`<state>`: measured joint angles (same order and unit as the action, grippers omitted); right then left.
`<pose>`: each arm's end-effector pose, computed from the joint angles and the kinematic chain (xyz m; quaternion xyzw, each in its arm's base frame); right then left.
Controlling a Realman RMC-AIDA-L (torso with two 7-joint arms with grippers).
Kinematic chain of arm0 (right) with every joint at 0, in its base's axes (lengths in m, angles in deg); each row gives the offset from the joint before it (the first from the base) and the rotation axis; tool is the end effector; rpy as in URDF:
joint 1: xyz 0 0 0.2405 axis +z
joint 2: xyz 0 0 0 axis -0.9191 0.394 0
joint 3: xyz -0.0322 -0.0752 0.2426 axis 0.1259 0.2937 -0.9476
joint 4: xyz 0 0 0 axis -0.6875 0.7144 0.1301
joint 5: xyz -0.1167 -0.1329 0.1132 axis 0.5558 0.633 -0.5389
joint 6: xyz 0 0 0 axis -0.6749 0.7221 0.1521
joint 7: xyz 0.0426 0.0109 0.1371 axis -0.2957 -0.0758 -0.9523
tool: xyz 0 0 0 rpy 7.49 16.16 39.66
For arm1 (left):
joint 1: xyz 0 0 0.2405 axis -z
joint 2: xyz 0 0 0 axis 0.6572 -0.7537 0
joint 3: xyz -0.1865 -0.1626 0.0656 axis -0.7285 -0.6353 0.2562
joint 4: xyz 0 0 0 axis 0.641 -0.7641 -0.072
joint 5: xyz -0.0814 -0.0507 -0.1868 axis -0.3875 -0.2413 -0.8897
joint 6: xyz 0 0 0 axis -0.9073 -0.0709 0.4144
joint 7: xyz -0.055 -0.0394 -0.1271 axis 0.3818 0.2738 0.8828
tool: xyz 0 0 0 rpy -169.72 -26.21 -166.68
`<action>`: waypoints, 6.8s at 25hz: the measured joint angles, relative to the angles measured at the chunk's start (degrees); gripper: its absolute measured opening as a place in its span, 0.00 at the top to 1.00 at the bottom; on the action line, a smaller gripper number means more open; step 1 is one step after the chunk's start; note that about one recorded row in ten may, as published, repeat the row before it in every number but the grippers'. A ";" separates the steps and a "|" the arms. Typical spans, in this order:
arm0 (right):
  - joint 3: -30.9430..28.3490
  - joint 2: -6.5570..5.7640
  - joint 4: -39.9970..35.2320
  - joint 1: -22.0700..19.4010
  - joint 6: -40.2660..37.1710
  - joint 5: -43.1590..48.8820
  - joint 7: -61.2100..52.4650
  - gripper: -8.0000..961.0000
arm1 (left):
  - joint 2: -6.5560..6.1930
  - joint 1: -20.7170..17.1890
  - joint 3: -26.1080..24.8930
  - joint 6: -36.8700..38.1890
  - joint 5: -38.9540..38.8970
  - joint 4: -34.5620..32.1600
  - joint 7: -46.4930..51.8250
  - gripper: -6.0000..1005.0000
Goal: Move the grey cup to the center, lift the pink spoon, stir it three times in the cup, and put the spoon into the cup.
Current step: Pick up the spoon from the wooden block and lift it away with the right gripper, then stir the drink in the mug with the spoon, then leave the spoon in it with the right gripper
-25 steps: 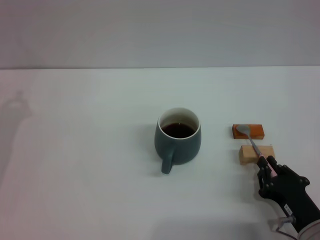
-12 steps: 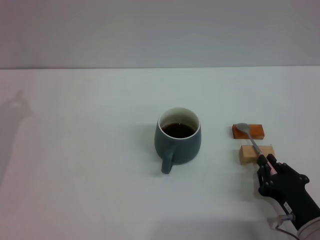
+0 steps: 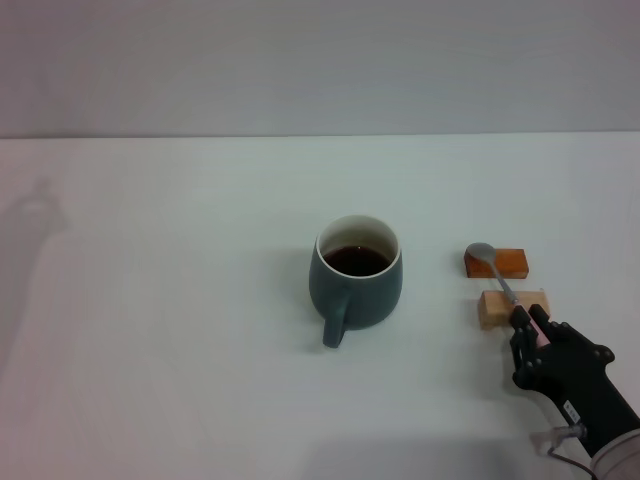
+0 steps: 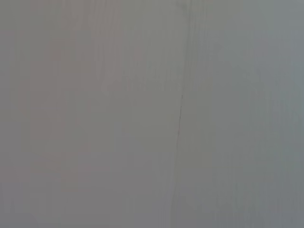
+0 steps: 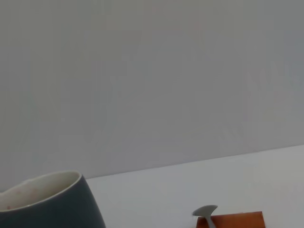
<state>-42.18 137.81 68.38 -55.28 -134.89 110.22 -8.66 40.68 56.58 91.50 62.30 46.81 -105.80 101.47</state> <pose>0.3137 0.2339 -0.1035 -0.7317 0.3536 0.2978 0.5009 -0.3293 0.3393 0.0792 -0.6031 -0.2068 -0.3973 0.6600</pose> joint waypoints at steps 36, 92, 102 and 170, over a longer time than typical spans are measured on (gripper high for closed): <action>-27.25 -11.42 57.00 -15.38 41.76 0.41 47.40 0.84 | -0.22 0.32 -0.24 -1.69 0.00 0.19 0.02 1.00; -81.74 -0.75 63.24 28.66 148.05 25.21 29.31 0.84 | 1.07 0.68 -2.15 -2.76 -0.54 -0.34 0.03 1.00; -84.08 -1.63 57.65 34.31 154.17 27.33 28.26 0.84 | 1.08 0.93 -2.16 -2.71 -0.54 -0.50 0.03 1.00; -76.33 -0.63 25.52 53.21 146.15 38.53 31.42 0.84 | 1.76 0.75 -2.16 -0.37 -0.28 0.27 1.45 1.00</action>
<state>-118.51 137.18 93.89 -2.07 11.27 148.75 22.77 42.44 57.33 89.35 61.93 46.53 -105.53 102.92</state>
